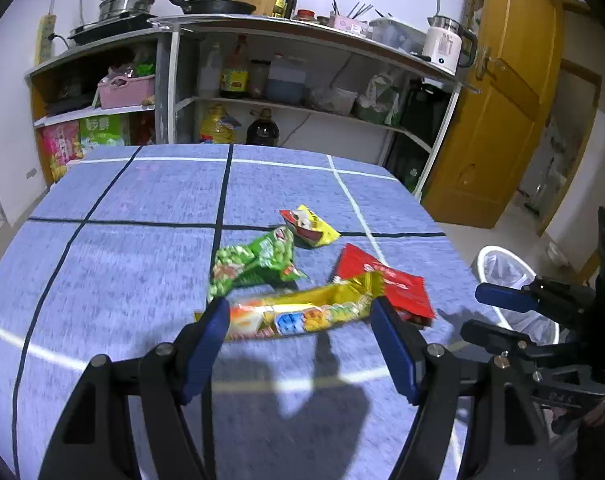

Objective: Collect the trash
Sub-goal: 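Move both open tools back toward the remaining wrappers on the table, then grasp the yellow candy bar wrapper with the left tool while the right tool grasps the red bag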

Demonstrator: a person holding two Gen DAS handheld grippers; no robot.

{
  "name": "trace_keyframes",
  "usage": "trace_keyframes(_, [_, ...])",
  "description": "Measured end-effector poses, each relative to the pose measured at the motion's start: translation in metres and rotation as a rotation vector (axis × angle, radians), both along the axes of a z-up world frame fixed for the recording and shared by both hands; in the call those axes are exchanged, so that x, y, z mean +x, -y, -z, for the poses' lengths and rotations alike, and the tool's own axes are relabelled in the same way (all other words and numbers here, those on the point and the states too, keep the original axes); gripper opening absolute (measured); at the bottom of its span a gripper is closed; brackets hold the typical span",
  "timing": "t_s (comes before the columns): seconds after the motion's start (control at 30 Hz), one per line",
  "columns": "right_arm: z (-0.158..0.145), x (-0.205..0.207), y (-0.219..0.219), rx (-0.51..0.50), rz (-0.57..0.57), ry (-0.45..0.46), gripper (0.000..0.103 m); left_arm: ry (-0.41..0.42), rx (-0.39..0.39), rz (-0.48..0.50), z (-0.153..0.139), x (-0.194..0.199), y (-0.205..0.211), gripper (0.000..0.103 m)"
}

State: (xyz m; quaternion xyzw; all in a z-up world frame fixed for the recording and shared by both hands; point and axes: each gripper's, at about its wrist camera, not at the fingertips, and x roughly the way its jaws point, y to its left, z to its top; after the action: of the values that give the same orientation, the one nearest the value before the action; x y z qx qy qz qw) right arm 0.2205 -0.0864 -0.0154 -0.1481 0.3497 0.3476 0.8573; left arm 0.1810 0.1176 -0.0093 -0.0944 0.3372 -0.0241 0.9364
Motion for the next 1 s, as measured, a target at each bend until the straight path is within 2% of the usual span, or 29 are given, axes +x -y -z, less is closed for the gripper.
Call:
trace_keyframes(0.23, [0.011, 0.018, -0.013, -0.009, 0.003, -0.035, 0.045, -0.026, -0.02, 0.073, 0.008, 0.032, -0.008, 0.074])
trace_keyframes(0.4, [0.021, 0.025, -0.021, -0.042, -0.004, -0.053, 0.045, -0.084, -0.057, 0.222, 0.016, 0.035, -0.001, 0.074])
trace_keyframes(0.53, [0.024, 0.031, -0.024, -0.054, 0.001, -0.055, 0.045, -0.119, -0.013, 0.299, 0.023, 0.025, 0.011, 0.074])
trace_keyframes(0.67, [0.024, 0.035, -0.029, -0.055, 0.003, -0.06, 0.045, -0.113, 0.007, 0.296, 0.021, 0.019, 0.013, 0.074])
trace_keyframes(0.73, [0.024, 0.035, -0.032, -0.055, -0.002, -0.064, 0.045, -0.128, 0.065, 0.289, 0.022, 0.016, 0.016, 0.074])
trace_keyframes(0.77, [0.024, 0.035, -0.033, -0.054, -0.011, -0.066, 0.042, -0.138, 0.081, 0.296, 0.024, 0.013, 0.017, 0.074])
trace_keyframes(0.8, [0.024, 0.034, -0.035, -0.053, -0.021, -0.068, 0.03, -0.152, 0.088, 0.307, 0.026, 0.011, 0.018, 0.074])
trace_keyframes(0.9, [0.023, 0.03, -0.038, -0.056, -0.034, -0.06, 0.01, -0.168, 0.119, 0.32, 0.027, 0.007, 0.021, 0.071])
trace_keyframes(1.0, [0.02, 0.026, -0.037, -0.049, -0.035, -0.049, 0.007, -0.17, 0.161, 0.304, 0.028, 0.004, 0.024, 0.06])
